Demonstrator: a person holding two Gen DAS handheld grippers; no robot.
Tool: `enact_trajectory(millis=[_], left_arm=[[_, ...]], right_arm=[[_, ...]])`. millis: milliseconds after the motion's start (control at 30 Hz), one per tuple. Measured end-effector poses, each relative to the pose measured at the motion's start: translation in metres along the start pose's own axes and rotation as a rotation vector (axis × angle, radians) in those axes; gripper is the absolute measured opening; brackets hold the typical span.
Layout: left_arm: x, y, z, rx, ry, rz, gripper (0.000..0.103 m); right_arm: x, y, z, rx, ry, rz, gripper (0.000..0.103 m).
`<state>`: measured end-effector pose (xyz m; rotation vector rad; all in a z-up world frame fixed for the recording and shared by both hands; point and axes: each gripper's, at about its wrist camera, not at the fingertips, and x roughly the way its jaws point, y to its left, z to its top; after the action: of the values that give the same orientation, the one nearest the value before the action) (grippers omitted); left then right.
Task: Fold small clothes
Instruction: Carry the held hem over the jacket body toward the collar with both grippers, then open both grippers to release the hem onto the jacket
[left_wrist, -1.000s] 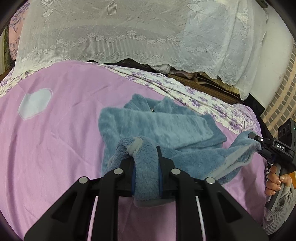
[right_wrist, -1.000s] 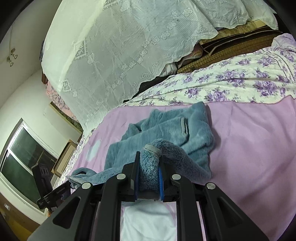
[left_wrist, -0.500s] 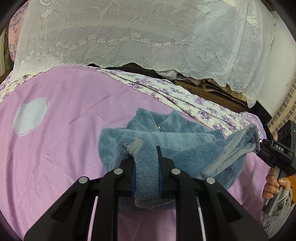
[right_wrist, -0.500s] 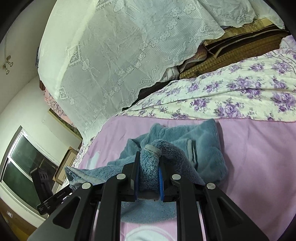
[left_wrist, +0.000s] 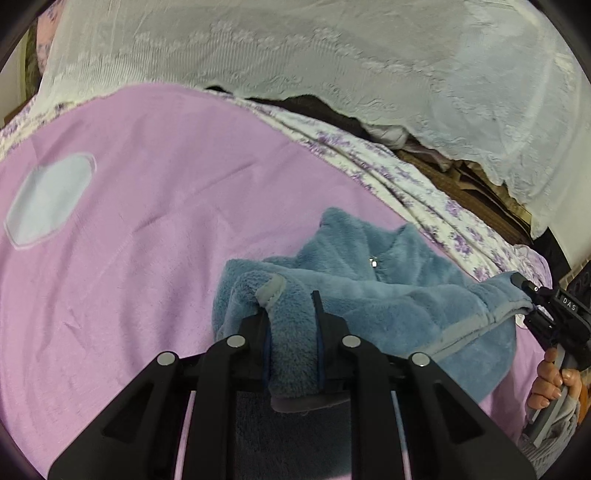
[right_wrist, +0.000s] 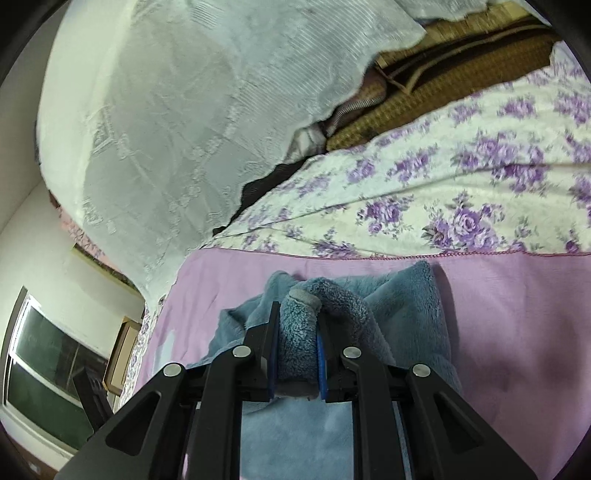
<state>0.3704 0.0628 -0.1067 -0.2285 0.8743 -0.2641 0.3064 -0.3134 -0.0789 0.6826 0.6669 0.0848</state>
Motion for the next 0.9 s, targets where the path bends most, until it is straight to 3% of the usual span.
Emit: enact_trajectory(millis=[367,467,600,733,833,900], left_arm=[[0.028,0.012,0.004,-0.066,0.011,-0.045,0.022],[0.020,0.009,0.001,-0.053,-0.001,-0.048,0.023],[-0.002,0.012,0.004,-0.075,-0.041,-0.102,0.038],[-0.013,0.023,0.009,-0.127,-0.056,-0.160,0.046],[-0.013,0.024,0.009,-0.138,-0.052,-0.124,0.048],[-0.026,0.019,0.010,-0.106,-0.115,-0.038,0.064]], right_arm=[[0.035,-0.028,-0.004,-0.001,0.034,-0.061,0.017],[0.030,-0.022,-0.004,-0.029,0.029,-0.051,0.024],[0.010,-0.011,-0.004,-0.066,-0.006,-0.022,0.051],[-0.011,0.000,-0.001,-0.108,-0.072,-0.016,0.053],[-0.014,0.009,-0.004,-0.155,-0.075,-0.013,0.053],[-0.013,0.019,-0.011,-0.222,-0.075,-0.038,0.045]])
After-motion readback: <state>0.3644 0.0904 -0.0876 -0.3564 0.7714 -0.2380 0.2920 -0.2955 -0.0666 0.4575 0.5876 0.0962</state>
